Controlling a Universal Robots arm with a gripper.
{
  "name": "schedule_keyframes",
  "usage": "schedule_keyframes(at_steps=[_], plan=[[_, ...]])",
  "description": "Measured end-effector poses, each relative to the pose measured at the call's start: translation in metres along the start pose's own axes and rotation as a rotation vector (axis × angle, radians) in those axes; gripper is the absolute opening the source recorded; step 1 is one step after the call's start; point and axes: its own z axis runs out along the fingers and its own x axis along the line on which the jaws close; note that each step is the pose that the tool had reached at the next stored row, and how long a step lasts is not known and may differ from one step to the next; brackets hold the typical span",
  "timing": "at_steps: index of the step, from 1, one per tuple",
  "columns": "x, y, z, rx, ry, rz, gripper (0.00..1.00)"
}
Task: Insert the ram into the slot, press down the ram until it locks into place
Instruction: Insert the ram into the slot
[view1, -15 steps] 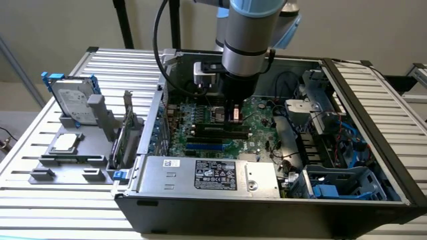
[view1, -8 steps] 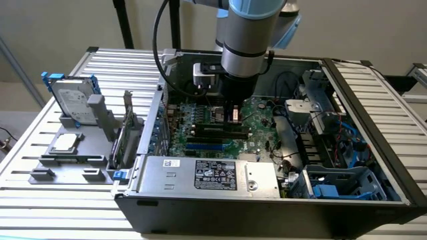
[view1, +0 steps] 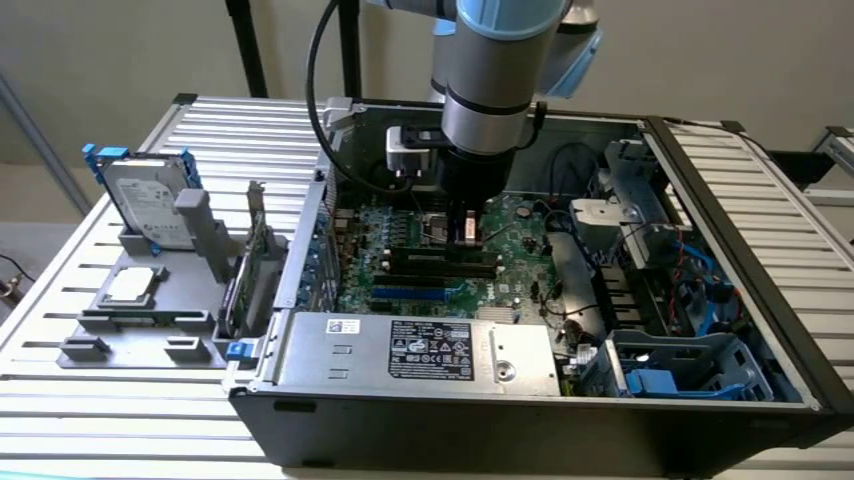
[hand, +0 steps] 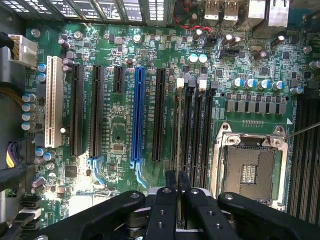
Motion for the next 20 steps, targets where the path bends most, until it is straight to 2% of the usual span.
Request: schedule_keyframes(at_steps=[2,9,20], plan=[[-0.0003,0.0001,0.0003,-0.0001,0.0025,0.000,0.13],[-0.0003,0.0001,0.0014,-0.0006,0.0189,0.001,0.13],[-0.0031,0.0003,0.0025,0.0012,0.0207,0.002,0.13]])
